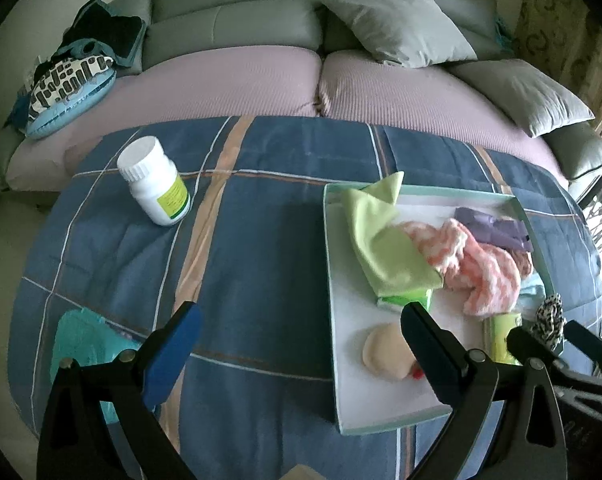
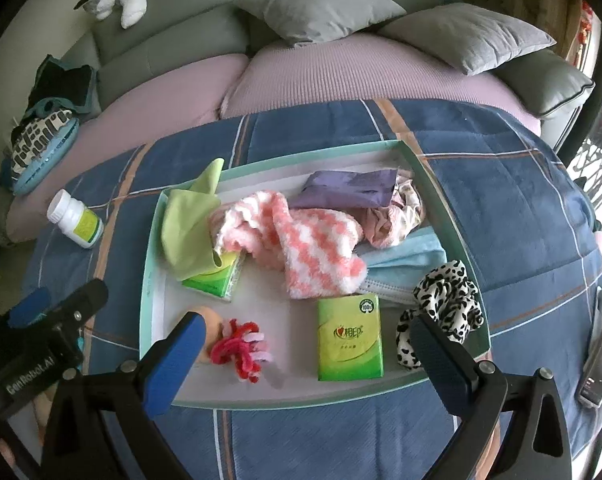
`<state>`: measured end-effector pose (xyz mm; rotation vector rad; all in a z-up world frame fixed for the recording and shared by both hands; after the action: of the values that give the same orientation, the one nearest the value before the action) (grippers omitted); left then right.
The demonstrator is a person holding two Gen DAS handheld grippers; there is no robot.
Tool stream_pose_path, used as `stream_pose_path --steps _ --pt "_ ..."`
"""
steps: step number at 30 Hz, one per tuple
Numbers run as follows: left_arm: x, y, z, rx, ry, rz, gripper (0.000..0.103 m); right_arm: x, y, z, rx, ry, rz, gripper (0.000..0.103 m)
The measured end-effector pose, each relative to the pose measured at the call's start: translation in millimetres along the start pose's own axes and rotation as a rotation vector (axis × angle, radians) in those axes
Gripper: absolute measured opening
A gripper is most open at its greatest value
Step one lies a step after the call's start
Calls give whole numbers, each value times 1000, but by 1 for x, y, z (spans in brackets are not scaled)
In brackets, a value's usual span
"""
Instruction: Organize soft objects
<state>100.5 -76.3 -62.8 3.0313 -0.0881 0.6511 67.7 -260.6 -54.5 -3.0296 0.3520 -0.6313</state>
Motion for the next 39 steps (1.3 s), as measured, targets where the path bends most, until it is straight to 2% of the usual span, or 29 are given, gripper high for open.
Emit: stream_pose_path --steps 7,20,23,27,33,39 --pt "-17 -10 -3 23 7 7 100 -10 -1 -8 7 12 9 103" --pt "-52 -20 -23 -2 23 -4 100 -55 8 -15 16 -17 29 103" --pt "-61 -25 -31 21 30 -8 100 -60 8 -22 31 -5 44 103" --pt "-71 -31 -38 14 34 -24 100 -71 5 -31 57 9 44 103" --pt "-85 -37 -42 11 21 -27 100 -92 5 -30 43 4 34 103" --pt "-99 -43 -42 31 3 -22 100 -97 4 -34 -30 46 3 103"
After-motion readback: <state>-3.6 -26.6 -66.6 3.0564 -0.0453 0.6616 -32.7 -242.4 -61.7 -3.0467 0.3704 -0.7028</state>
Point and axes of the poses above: each gripper's, at about its wrist camera, not at the fingertips, and z roughly the way its jaws point, y to its right, x to its top, the point moved 9 cm from there along z, roughly the way its jaws point, and after that the axes turned 7 degrees about -y, right-handed, at the moved point
